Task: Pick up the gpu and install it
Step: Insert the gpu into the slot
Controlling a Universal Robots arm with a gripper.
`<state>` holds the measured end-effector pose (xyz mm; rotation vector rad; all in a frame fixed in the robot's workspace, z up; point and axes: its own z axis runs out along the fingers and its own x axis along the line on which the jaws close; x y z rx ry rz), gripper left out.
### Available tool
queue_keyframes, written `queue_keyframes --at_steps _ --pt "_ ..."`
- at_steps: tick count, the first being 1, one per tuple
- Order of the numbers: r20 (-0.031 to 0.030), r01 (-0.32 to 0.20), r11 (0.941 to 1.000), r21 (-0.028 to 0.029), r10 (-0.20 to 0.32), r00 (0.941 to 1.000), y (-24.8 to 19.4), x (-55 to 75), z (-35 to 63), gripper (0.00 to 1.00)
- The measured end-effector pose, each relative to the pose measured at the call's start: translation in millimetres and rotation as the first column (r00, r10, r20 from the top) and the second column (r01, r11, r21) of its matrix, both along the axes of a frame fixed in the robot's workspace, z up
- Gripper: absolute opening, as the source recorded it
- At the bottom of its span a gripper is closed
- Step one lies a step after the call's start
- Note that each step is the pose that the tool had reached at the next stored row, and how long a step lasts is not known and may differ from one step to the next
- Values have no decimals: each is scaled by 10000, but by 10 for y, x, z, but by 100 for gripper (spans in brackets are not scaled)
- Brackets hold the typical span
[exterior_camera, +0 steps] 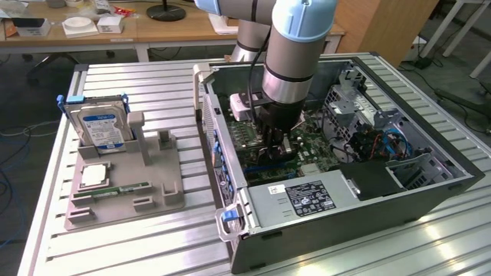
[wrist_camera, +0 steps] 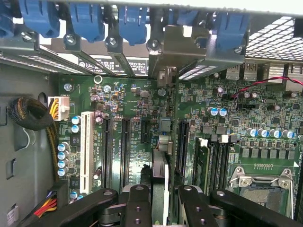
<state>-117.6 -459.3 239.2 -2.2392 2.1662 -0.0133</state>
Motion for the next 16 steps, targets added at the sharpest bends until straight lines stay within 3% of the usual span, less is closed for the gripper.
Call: queue_keyframes --at_steps 16 --pt "0 19 10000 0 -19 10000 -2 0 0 27"
